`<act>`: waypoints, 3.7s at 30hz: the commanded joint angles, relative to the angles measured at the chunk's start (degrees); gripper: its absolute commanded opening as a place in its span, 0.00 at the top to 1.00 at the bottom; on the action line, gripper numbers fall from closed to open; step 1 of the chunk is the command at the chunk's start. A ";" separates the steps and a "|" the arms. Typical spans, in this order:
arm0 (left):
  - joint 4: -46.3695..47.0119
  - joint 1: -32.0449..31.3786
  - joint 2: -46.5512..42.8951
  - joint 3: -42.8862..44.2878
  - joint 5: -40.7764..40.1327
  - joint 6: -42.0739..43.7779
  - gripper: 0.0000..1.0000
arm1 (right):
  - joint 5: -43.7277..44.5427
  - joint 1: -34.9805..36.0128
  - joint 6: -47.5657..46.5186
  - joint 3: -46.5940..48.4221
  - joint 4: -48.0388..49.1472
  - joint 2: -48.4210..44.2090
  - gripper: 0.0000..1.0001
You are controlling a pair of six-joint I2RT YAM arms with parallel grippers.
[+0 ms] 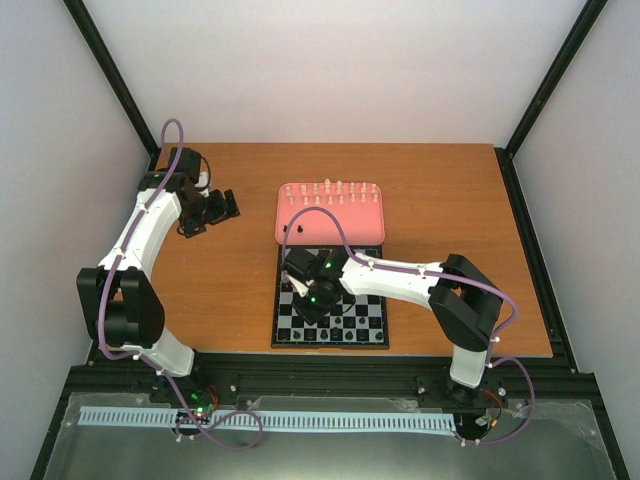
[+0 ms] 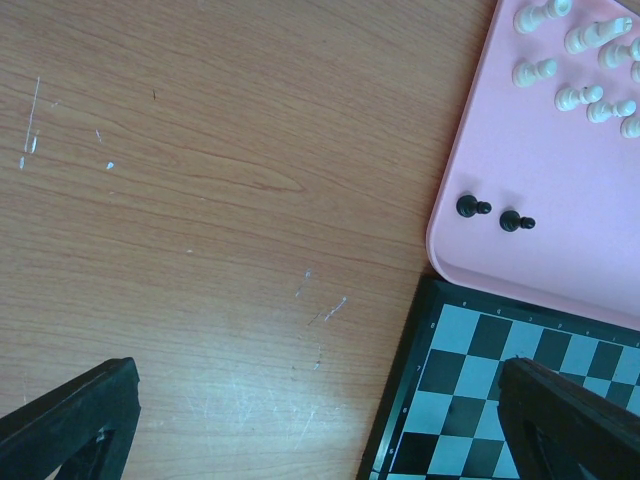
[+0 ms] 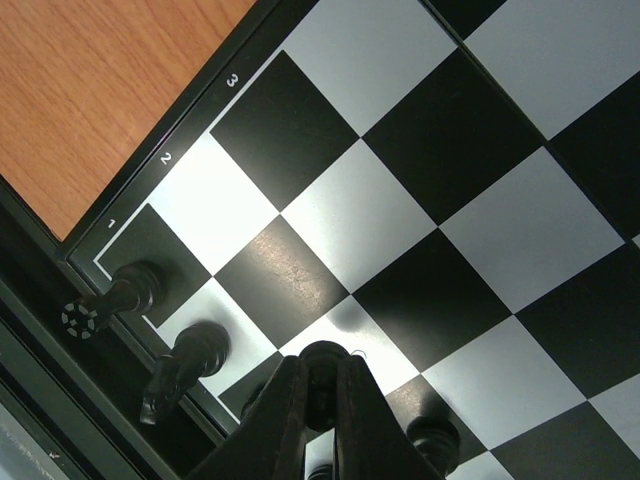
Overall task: Set up the chess pieces on the board
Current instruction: Place the chess piece on the chessboard, then pick up the chess piece from the storage box.
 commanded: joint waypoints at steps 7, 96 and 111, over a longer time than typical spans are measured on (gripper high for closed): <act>0.17 -0.35 -0.77 0.23 -0.09 0.77 0.00 | -1.02 0.53 0.64 -0.60 0.31 1.62 0.93; -0.73 -0.31 6.24 5.53 -0.62 0.80 0.00 | -2.42 -22.76 -8.16 57.96 -8.89 41.07 0.68; -0.77 -0.35 6.71 5.49 -0.30 1.11 0.00 | -1.91 -22.76 -7.98 58.44 -9.12 41.87 0.93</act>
